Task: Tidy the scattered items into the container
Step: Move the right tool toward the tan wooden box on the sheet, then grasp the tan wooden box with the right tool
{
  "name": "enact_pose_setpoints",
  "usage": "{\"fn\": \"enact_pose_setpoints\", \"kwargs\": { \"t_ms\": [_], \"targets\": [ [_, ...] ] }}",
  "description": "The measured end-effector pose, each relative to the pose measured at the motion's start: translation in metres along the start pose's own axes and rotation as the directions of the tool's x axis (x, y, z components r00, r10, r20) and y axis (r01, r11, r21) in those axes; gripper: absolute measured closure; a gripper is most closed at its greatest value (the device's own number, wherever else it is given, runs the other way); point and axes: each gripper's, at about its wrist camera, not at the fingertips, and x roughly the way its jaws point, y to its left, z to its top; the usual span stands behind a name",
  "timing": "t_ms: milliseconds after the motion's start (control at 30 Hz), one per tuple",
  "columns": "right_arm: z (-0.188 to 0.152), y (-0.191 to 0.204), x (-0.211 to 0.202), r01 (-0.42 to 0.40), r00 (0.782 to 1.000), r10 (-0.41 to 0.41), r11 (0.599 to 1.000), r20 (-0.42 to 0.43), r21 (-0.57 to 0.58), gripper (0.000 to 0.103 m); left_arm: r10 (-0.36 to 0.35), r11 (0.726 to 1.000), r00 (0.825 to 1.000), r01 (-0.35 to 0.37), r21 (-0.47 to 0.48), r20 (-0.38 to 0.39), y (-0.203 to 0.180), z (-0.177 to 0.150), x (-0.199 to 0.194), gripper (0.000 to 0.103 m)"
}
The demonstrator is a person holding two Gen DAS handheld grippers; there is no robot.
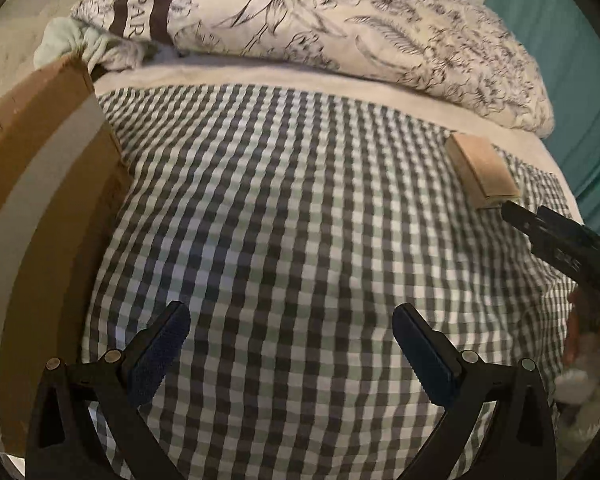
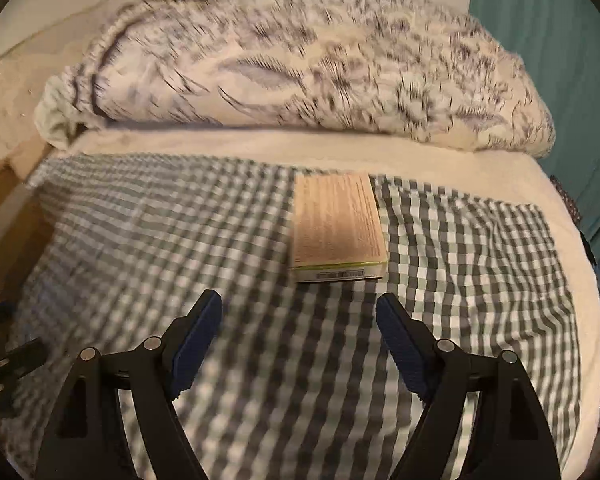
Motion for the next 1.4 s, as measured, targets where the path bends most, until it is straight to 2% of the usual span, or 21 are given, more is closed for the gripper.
{"fn": "enact_pose_setpoints", "kwargs": {
  "t_ms": [200,467,700,900,1067,1400],
  "targets": [
    [0.013,-0.009,0.039,0.061,0.997,-0.063,0.997,-0.043,-0.039,0.024,0.032,0.999,0.999,-0.032,-0.014,-0.013,0.009,0.004,0.009,0.000],
    [0.022,-0.011,0.056,0.123,0.991,-0.128,0.988,-0.046,-0.094,0.024,0.041,0.999,0.998,-0.042,-0.023,-0.040,0.012,0.004,0.024,0.000],
    [0.023,-0.013,0.039,0.098,0.995,-0.099,0.991,-0.002,-0.095,0.024,0.053,0.999,0.998,-0.053,0.008,-0.015,-0.003,0.023,0.040,0.000],
    [0.032,-0.014,0.037,0.053,0.999,-0.053,0.982,0.006,-0.182,0.022,0.044,0.999,0.999,-0.044,0.023,-0.001,-0.019,0.039,0.050,0.000],
    [0.039,-0.012,0.050,0.040,0.999,-0.047,0.972,-0.025,-0.233,0.021,0.043,0.999,0.999,-0.042,0.023,-0.017,-0.024,0.040,0.059,0.000],
    [0.043,-0.013,0.076,0.024,0.995,-0.046,0.966,-0.084,-0.256,0.021,0.052,0.999,0.998,-0.051,0.015,-0.026,-0.021,0.041,0.065,0.000]
  ]
}}
